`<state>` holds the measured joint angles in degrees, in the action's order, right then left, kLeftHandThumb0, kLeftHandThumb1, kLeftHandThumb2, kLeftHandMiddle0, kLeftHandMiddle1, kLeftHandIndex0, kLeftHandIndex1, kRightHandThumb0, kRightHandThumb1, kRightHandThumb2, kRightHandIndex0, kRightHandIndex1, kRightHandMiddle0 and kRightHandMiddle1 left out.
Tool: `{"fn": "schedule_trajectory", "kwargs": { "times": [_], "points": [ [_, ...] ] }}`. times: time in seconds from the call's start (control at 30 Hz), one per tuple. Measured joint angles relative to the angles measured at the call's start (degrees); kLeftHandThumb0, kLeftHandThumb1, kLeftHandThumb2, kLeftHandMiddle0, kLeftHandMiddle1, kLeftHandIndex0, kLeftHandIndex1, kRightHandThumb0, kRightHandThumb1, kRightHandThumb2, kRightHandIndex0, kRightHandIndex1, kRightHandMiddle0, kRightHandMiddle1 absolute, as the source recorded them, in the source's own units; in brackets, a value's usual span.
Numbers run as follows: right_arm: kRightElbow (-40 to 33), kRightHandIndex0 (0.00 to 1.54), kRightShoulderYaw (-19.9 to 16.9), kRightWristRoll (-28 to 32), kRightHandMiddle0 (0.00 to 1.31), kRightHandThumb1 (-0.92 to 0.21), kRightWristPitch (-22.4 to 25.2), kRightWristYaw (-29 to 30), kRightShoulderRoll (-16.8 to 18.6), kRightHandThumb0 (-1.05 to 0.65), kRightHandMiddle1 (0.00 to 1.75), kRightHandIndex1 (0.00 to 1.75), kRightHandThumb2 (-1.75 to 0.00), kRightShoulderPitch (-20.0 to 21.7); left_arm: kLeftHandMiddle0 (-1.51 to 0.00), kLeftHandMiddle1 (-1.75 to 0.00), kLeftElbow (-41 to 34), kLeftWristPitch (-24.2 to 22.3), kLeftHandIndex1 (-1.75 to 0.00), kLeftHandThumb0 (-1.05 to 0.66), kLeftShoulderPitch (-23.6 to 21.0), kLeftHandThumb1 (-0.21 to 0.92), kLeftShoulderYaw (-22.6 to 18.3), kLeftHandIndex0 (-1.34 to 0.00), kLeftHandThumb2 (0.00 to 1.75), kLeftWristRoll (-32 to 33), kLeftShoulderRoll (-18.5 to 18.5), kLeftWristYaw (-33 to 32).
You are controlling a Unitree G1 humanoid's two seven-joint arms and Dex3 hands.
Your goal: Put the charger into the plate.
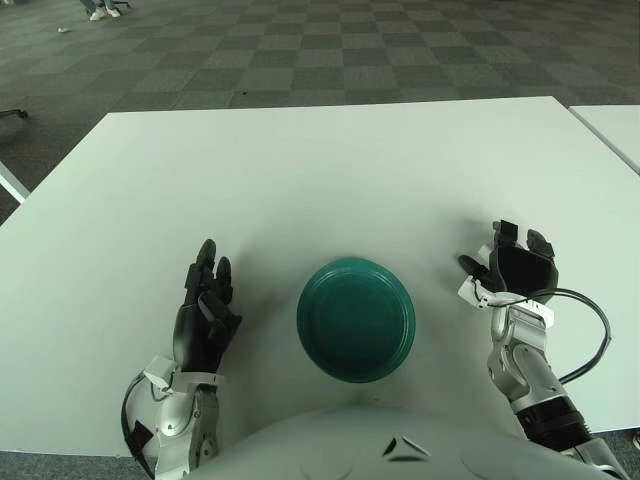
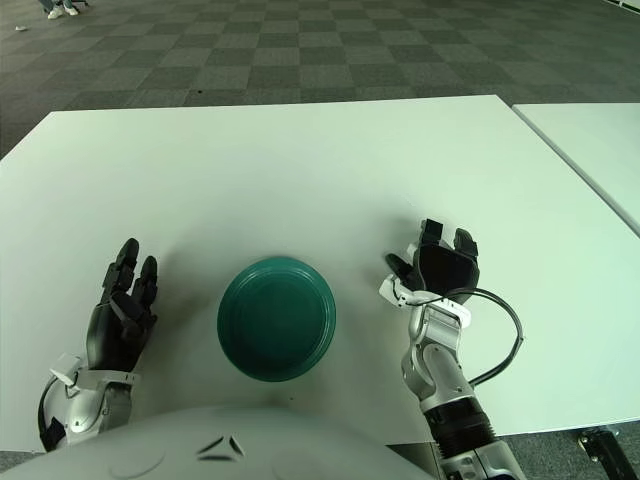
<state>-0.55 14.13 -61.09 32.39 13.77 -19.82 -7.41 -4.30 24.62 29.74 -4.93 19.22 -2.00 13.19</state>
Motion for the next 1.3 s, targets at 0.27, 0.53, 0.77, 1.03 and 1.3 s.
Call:
{"fn": "schedule_trajectory", "kwargs": {
  "times": [0.27,0.53,0.77,1.03,1.3],
  "points": [
    [-0.4,0.31,-0.7,1.7,0.0,-0.92,-1.7,-1.8,-1.5,-0.87,0.68,0.03,-0.54,-0.3,0.0,0.0,-0.4,-0.6,-0.22,-1.05,0.0,0.92,-0.1,0.0,1.07,0.0,0.0,0.1],
    [-0.7,0.31,-1.5,3.5,0.0,-0.92,-3.6,-2.4,-2.6,-0.89,0.68,0.03,-0.55,-1.0,0.0,0.0,-0.6,-0.9,-0.22,-1.05,0.1,0.92,-0.1,0.0,1.07,-0.1,0.0,0.1],
    [-0.6,0.33,-1.7,4.4,0.0,-0.92,-4.5,-2.4,-3.1,-0.88,0.71,0.04,-0.54,-1.1,0.0,0.0,-0.8,-1.0,-0.22,-1.05,0.2,0.92,-0.1,0.0,1.07,-0.1,-0.2,0.1],
    [-0.3,0.35,-2.2,5.8,0.0,-0.92,-5.6,-2.4,-3.4,-0.87,0.74,0.05,-0.51,-1.1,0.0,0.0,-1.2,-1.6,-0.22,-1.05,0.3,0.92,0.0,0.0,1.07,-0.3,-0.3,0.1],
    [2.1,0.37,-2.8,6.4,0.0,-0.92,-6.7,-2.1,-3.5,-0.84,0.77,0.06,-0.49,0.4,0.0,0.0,-1.5,-2.0,-0.22,-1.05,0.4,0.92,0.0,0.0,1.07,-0.5,-0.5,0.1]
  ]
}}
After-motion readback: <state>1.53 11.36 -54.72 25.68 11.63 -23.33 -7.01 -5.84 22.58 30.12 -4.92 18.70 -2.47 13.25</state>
